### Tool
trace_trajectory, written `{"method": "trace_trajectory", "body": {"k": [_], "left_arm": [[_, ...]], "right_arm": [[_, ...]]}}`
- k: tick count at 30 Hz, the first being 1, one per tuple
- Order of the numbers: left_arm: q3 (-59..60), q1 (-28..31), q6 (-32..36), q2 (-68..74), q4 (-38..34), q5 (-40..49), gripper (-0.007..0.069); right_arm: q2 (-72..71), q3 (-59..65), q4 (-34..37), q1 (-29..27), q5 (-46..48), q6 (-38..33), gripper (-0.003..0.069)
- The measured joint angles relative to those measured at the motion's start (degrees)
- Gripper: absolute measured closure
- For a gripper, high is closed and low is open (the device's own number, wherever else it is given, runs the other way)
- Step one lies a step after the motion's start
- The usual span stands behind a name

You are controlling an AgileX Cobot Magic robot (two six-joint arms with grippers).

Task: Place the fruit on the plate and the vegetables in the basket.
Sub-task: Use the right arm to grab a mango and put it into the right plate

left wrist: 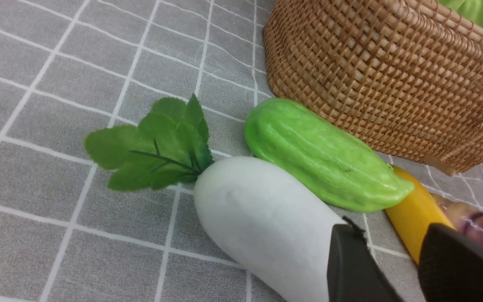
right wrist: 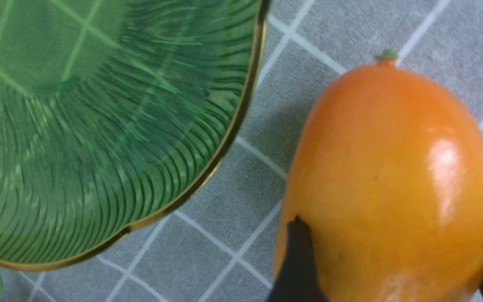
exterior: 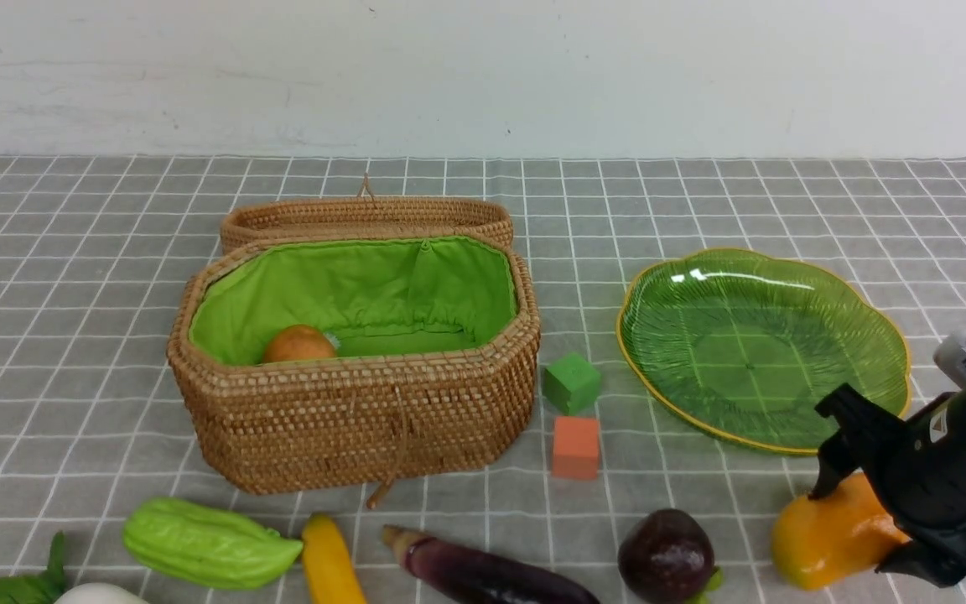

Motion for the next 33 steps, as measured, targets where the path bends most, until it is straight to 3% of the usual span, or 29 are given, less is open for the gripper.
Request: {"method": "trace_trajectory", "body": {"k": [9,17,18,20,24,33], "left_arm": [[0.0,0.0,0.0,0.0,0.0,0.0,0.0386],[0.0,0.0,0.0,0.0,0.0,0.0,0.0386],[0.0,0.0,0.0,0.0,0.0,0.0,0.0386],[0.0,0.0,0.0,0.0,0.0,0.0,0.0386],[0.0,0.0,0.0,0.0,0.0,0.0,0.0386],[0.0,0.0,0.0,0.0,0.0,0.0,0.0386]], "right_arm": [[0.0,-0.1,0.5,-0.3,0.2,-14.8,0.0159],[0.0,-0.5,6.7,-0.3,2.3,-37.6,0.0159],[0.0,-0.5,6.9,-0.3,2.4,-37.6,0.0159],[0.0,-0.5,9.0,-0.3,3.2,-45.8,0.0159],[0.0,-0.5,10.2,-0.3,3.8,-51.1,0.0159],[0.0,-0.5,9.9,-0.3,3.8,-52.3,0.0159]]}}
